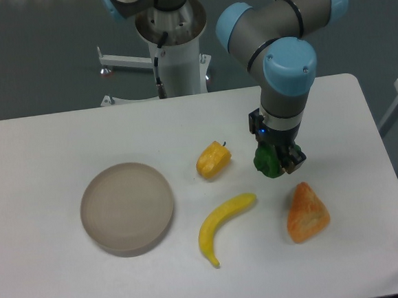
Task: Place the green pepper on the plate
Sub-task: 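Lift the green pepper held in the gripper off the table, then carry the green pepper over to the round beige plate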
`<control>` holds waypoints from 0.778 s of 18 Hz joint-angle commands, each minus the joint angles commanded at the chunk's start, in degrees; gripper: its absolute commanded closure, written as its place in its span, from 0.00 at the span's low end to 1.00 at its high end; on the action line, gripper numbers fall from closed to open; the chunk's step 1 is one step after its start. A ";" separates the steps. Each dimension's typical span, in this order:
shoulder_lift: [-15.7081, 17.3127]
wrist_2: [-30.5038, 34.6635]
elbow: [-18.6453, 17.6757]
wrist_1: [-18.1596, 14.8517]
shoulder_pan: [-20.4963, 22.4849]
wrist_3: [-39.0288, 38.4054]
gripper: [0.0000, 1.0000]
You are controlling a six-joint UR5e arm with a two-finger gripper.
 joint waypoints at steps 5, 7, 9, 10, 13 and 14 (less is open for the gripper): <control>-0.44 -0.61 1.57 -0.35 -0.09 -0.96 0.70; -0.79 -1.84 2.37 -0.62 -0.52 -3.68 0.70; -0.27 -7.72 1.15 -0.62 -1.23 -9.04 0.71; 0.08 -7.91 0.88 -0.70 -3.23 -11.49 0.70; 0.53 -8.00 0.53 -0.18 -9.48 -24.14 0.70; 0.44 -8.26 0.44 0.17 -11.15 -26.87 0.70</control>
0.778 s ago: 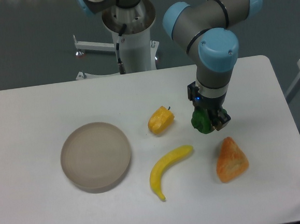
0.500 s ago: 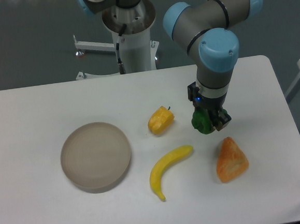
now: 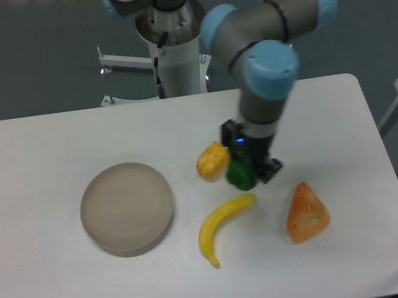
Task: Place the green pepper on the plate
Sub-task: 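Carry the green pepper over to the round beige plate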
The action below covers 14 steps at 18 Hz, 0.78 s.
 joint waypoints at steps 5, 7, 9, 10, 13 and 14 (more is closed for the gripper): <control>-1.05 0.26 -5.43 0.44 -7.83 -10.39 0.70; -1.23 0.09 -8.07 0.44 -9.68 -10.83 0.69; -2.72 -0.09 -8.61 1.49 -10.73 -14.43 0.65; -3.25 -0.09 -8.79 2.80 -11.00 -14.70 0.61; -4.74 0.08 -9.32 5.88 -12.23 -17.33 0.49; -6.14 0.35 -9.32 8.42 -13.36 -19.26 0.33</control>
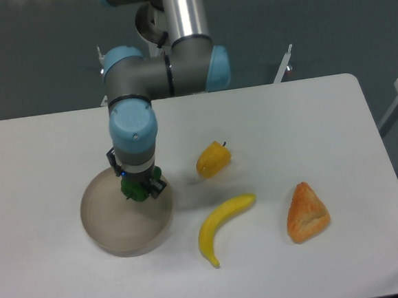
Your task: Place the green pepper on the plate
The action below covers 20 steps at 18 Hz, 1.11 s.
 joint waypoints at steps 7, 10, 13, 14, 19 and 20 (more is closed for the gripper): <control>0.95 0.00 0.96 2.66 0.08 0.77 0.00; 2.62 0.09 2.63 2.49 3.57 1.04 0.00; 5.34 0.09 2.64 1.61 9.46 5.14 0.00; 5.96 0.09 2.81 0.74 11.39 9.78 0.00; 8.42 0.00 2.46 0.29 16.50 21.14 0.00; 8.77 0.00 2.03 0.20 17.82 23.69 0.00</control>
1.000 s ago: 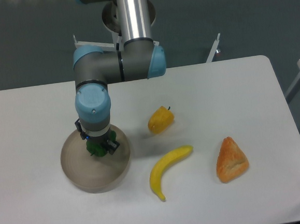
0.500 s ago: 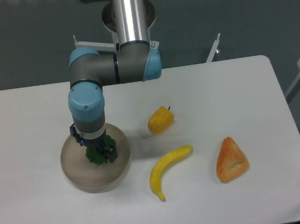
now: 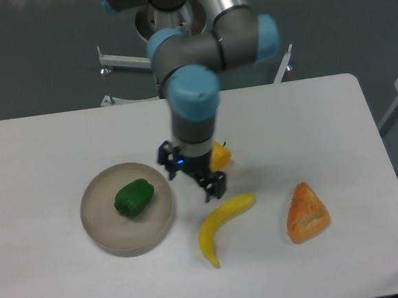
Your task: Place the green pepper on the plate
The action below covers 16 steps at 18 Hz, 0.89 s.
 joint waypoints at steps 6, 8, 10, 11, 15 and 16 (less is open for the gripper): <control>1.23 5.70 -3.69 -2.20 3.70 13.45 0.00; 1.67 8.86 -4.49 -2.20 4.32 18.54 0.00; 1.67 10.89 -5.27 -2.11 4.41 21.98 0.00; 1.67 10.99 -5.36 -2.11 4.93 22.78 0.00; 1.67 10.64 -5.19 -2.20 5.55 22.88 0.00; 1.59 10.37 -5.02 -2.20 5.55 22.88 0.00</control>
